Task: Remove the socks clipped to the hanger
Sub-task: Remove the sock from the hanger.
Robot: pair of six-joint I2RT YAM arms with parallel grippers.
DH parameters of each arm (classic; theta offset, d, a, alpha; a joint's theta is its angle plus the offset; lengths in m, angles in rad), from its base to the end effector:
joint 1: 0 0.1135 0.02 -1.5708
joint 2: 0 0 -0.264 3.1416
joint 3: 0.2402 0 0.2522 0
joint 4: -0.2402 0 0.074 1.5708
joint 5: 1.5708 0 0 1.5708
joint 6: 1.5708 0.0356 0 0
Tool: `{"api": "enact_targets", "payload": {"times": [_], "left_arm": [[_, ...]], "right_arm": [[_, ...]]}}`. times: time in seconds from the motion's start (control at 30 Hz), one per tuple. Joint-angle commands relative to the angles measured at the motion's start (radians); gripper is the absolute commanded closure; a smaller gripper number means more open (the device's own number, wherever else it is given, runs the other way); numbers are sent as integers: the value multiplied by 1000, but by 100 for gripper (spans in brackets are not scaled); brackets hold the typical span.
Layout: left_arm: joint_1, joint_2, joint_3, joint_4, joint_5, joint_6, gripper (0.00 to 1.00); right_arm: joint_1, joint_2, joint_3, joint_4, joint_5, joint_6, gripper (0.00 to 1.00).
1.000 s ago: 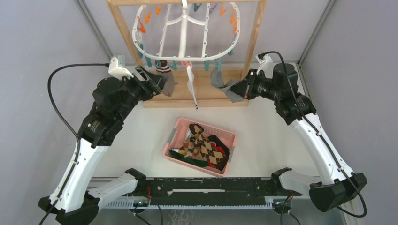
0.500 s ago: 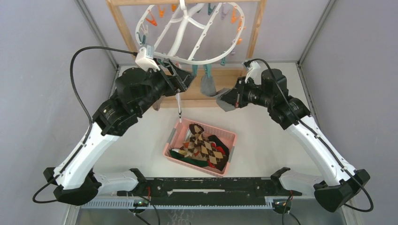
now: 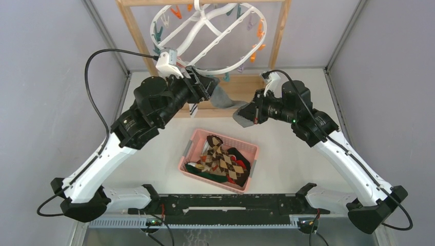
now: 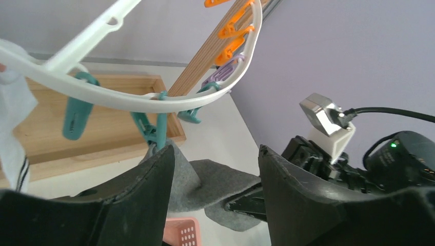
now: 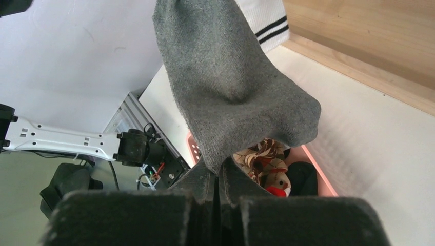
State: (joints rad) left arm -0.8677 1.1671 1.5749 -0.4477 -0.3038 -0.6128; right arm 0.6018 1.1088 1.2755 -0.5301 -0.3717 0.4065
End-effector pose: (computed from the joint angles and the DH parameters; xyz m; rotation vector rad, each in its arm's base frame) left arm 0.1538 -0.1650 0.5042 -0.0313 1.6842 -0.8917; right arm 0.1857 0.1432 0.4115 -0.4604 1.9972 1.0117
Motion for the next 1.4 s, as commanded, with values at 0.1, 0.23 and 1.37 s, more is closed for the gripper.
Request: {"api": "enact_targets", "payload": {"times": [0.1, 0.23, 1.37], "left_arm": [[-2, -6, -78, 121, -2, 90, 36], [1, -50, -122, 140, -25, 97, 35], [151, -77, -258, 297, 210, 62, 51]], "right_arm": [[30, -47, 2, 13, 24, -3, 100], [32, -53, 2, 4, 27, -6, 100], [150, -64, -10, -12, 75, 3, 100]]}}
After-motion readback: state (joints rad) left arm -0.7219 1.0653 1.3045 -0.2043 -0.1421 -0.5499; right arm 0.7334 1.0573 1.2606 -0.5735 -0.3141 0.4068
